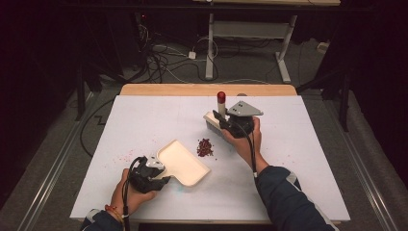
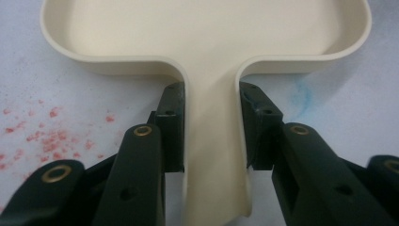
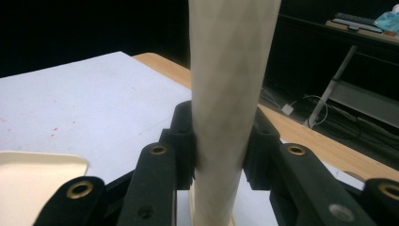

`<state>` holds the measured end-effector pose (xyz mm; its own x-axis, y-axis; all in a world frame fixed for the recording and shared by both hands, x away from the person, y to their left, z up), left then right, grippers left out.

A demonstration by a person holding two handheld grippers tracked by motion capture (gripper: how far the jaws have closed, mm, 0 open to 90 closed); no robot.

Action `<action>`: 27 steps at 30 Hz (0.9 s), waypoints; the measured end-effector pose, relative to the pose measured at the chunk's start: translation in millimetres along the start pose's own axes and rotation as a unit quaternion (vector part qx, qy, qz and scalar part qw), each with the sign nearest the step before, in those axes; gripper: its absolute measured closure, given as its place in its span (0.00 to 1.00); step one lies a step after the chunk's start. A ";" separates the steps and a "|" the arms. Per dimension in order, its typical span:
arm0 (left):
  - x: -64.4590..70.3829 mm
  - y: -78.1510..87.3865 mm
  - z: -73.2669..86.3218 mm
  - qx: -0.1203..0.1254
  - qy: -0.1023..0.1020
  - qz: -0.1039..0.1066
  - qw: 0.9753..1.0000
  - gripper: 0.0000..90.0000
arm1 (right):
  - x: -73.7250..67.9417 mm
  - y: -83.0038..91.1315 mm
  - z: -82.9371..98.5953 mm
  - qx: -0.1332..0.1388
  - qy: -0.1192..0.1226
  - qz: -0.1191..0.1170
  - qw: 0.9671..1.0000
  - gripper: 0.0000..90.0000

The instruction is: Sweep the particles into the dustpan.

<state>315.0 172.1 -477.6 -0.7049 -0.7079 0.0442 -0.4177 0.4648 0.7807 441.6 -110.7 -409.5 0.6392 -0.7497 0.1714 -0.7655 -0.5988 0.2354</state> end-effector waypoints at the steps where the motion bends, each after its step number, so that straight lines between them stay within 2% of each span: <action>1: 0.0 0.0 0.0 0.000 0.000 0.000 1.000 0.71 | -4.1 0.2 0.0 0.000 0.004 -0.004 1.000 0.78; 3: 1.4 -1.4 -0.6 -0.004 -0.005 -0.005 1.000 0.71 | -8.5 0.7 0.1 -0.001 0.007 -0.008 1.000 0.78; 4: 2.1 -1.9 -0.9 -0.004 -0.005 -0.005 1.000 0.71 | -17.8 1.3 0.3 -0.001 0.011 -0.021 1.000 0.77; 8: 3.5 -2.6 -2.3 -0.004 -0.006 -0.006 1.000 0.71 | -34.5 6.5 1.7 0.013 0.007 -0.049 0.999 0.77; 10: 3.8 -3.3 -2.7 -0.004 -0.004 -0.005 1.000 0.71 | -42.4 7.2 2.9 0.012 0.017 -0.054 0.998 0.77; 12: 4.9 -4.3 -4.3 -0.002 -0.007 -0.008 1.000 0.71 | -47.1 8.2 3.9 0.014 0.015 -0.058 0.998 0.77; 23: 9.6 -11.4 -16.5 0.000 -0.001 -0.007 1.000 0.71 | -55.0 14.3 5.1 0.020 -0.006 -0.076 0.997 0.76; 27: 12.1 -15.0 -19.4 0.001 0.000 -0.007 1.000 0.71 | -57.2 16.7 6.1 0.020 -0.008 -0.075 0.997 0.76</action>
<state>323.9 146.3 -476.7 -0.6990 -0.7144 0.0321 -0.4292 0.4550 0.7802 391.9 -79.6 -421.2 0.7459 -0.6549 0.1214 -0.6637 -0.7155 0.2180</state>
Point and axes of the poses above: each handheld gripper's, and its own axes: y roughly backward along the jaws, z roughly out of its underside, x roughly to its right, the point moved 1 cm from there along -y, roughly forward along the jaws, and after that the axes turned 6 degrees about x, right-handed, at the moved point
